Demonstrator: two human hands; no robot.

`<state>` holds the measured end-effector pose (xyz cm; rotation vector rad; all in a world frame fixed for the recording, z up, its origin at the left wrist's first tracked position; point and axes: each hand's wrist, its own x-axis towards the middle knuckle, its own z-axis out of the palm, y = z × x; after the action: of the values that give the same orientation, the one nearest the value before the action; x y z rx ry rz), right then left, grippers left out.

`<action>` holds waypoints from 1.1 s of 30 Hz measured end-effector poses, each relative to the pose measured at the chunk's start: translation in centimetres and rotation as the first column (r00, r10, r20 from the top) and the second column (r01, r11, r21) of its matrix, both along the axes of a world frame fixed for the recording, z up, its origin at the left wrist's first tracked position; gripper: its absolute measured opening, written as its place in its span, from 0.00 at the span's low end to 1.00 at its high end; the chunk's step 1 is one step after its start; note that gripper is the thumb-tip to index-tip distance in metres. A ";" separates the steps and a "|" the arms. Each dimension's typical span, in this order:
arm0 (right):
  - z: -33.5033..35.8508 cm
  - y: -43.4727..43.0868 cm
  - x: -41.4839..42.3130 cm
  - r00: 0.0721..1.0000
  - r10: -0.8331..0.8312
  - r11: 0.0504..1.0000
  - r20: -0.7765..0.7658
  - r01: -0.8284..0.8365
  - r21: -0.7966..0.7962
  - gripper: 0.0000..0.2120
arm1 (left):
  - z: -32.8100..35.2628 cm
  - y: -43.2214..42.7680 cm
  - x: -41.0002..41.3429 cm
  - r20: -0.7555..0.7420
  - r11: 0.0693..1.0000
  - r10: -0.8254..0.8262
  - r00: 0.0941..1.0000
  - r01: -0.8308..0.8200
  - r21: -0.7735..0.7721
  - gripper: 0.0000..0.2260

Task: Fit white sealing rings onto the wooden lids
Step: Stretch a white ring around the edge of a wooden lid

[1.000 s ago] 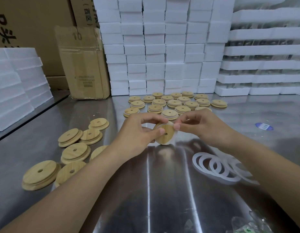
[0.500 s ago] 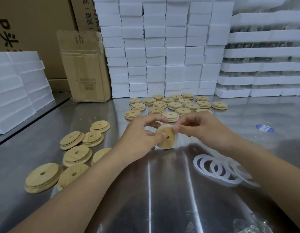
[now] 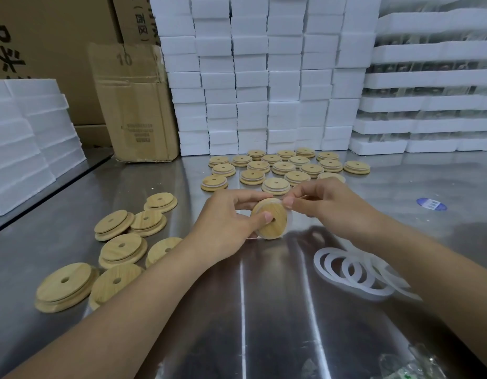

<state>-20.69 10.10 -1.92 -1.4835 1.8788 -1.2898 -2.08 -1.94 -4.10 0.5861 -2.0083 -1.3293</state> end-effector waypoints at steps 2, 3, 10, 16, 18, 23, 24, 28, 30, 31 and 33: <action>-0.1 0.1 -0.2 1.000 0.009 1.000 0.015 -0.010 0.021 0.08 | -0.1 0.1 0.0 -0.014 1.000 0.014 1.000 -0.014 0.018 0.13; -0.2 0.1 -0.2 1.000 0.018 0.999 0.018 -0.018 0.027 0.09 | -0.1 0.1 0.0 -0.018 0.999 0.022 1.000 -0.021 0.031 0.13; -0.3 0.1 -0.8 0.998 0.057 0.997 0.017 -0.058 0.043 0.10 | -0.4 0.3 0.0 -0.036 0.990 0.060 0.998 -0.055 0.128 0.12; -0.6 0.0 -0.2 0.998 0.036 0.998 0.044 -0.034 -0.051 0.07 | 0.0 0.7 0.2 -0.109 0.981 0.058 0.992 -0.037 0.191 0.09; -0.7 -0.1 0.0 0.998 0.054 0.994 0.039 -0.050 -0.092 0.06 | 0.4 0.7 0.2 -0.136 0.977 0.088 0.987 -0.059 0.206 0.10; -0.7 -0.4 0.5 0.998 0.038 0.983 -0.052 -0.047 -0.180 0.06 | 0.6 0.5 0.2 -0.141 0.990 0.102 0.985 -0.086 0.112 0.09; -0.7 -0.3 0.6 0.995 0.033 0.982 -0.089 -0.049 -0.181 0.05 | 0.4 0.6 0.2 -0.133 0.994 0.092 0.987 -0.084 0.064 0.08; -0.7 -0.1 0.9 0.944 -0.027 0.986 -0.330 -0.030 -0.166 0.07 | 0.2 0.5 0.2 -0.074 0.990 0.089 0.993 -0.097 -0.105 0.08; -0.6 -0.1 0.9 0.904 -0.041 0.987 -0.426 -0.029 -0.158 0.08 | 0.2 0.5 0.2 -0.063 0.989 0.090 0.994 -0.097 -0.116 0.08; -0.6 -0.1 0.9 0.894 -0.036 0.987 -0.448 -0.038 -0.153 0.08 | 0.2 0.5 0.2 -0.059 0.989 0.090 0.994 -0.096 -0.116 0.08; -0.6 -0.2 1.0 0.895 -0.013 0.988 -0.447 -0.056 -0.142 0.07 | 0.3 0.5 0.2 -0.053 0.989 0.093 0.994 -0.099 -0.113 0.09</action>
<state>-19.71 9.91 -2.50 -2.0170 2.0643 -1.1735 -1.89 -1.44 -3.83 0.5844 -1.9774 -1.1513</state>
